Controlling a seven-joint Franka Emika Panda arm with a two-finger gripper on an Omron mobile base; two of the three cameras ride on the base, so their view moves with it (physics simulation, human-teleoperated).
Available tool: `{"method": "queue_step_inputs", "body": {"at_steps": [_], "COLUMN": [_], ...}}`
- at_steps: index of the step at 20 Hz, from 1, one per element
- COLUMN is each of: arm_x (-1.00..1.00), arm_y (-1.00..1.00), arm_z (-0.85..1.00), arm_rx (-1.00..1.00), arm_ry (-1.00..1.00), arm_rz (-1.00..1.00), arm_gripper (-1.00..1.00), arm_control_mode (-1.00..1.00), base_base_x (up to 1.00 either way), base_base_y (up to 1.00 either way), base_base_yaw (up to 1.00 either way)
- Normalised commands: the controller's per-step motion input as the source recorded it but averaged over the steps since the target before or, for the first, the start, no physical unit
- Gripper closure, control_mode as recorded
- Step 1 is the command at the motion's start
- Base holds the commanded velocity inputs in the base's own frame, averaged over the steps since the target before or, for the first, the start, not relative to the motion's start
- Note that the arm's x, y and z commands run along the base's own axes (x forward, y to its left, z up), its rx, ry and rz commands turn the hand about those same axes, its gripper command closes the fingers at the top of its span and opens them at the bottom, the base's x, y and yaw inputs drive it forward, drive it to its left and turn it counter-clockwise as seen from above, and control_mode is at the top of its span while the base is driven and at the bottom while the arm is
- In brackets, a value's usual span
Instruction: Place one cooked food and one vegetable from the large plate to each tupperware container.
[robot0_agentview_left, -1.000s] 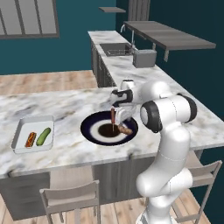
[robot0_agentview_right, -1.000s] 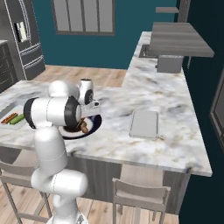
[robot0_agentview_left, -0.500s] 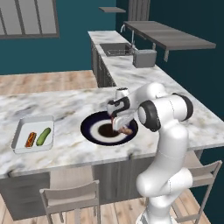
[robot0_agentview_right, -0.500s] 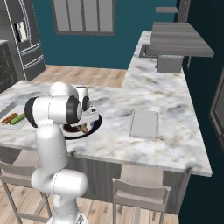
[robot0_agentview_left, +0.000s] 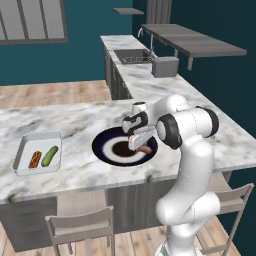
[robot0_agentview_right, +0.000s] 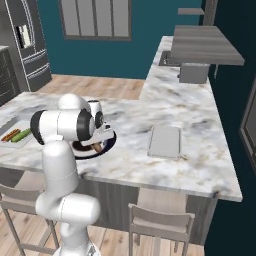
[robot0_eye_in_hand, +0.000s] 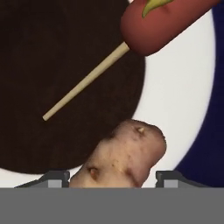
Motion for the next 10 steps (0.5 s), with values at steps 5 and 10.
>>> {"method": "queue_step_inputs", "body": {"at_steps": [5, 10], "arm_x": [0.00, -0.12], "arm_y": [0.00, -0.29], "arm_z": [0.00, 0.68], "arm_rx": [0.00, -0.06], "arm_ry": [0.00, -0.06], "arm_rz": [0.00, -0.06], "arm_gripper": [1.00, 1.00], "arm_control_mode": [-1.00, -1.00], "base_base_x": [0.00, 0.00], "base_base_y": [0.00, 0.00], "base_base_yaw": [0.00, 0.00]}}
